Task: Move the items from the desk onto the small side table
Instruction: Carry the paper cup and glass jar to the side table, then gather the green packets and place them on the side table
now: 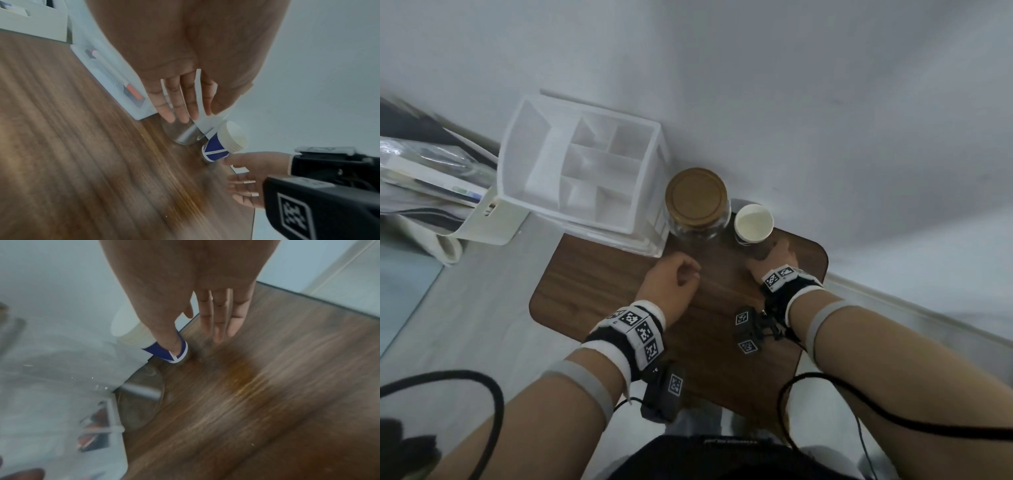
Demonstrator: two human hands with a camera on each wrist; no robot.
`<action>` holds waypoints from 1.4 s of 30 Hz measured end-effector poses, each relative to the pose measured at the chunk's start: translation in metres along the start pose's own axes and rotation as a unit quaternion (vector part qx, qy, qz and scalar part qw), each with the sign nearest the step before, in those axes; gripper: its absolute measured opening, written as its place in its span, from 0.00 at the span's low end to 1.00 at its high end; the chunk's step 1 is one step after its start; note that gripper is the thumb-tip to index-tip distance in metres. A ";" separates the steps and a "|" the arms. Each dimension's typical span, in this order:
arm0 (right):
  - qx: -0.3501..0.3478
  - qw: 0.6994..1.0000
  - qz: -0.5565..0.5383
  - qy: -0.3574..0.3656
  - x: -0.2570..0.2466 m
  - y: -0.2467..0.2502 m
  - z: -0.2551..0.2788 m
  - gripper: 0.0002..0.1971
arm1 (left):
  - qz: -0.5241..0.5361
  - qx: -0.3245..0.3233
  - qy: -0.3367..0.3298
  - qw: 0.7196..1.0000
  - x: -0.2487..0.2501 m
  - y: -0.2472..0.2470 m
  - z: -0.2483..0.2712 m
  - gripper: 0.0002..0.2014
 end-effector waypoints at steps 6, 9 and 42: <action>-0.036 0.956 0.215 0.194 -0.060 0.052 0.112 0.11 | 0.032 0.031 0.031 0.999 0.055 0.042 0.068 0.04; -0.041 0.938 0.210 0.271 -0.100 0.090 0.186 0.14 | 0.057 0.057 0.027 0.996 0.096 0.077 0.117 0.05; -0.297 0.286 0.428 0.804 -0.037 -0.085 1.030 0.10 | 0.221 0.693 0.315 0.610 0.028 0.111 1.002 0.05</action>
Point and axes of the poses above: each hand's wrist, its own z-axis away from the middle knuckle, its own y-axis out of the back of the hand, x = y × z, the point moved 10 cm from there along -z, towards the middle knuckle, and after that the axes turned 13 degrees about z, right-handed, at the moved point
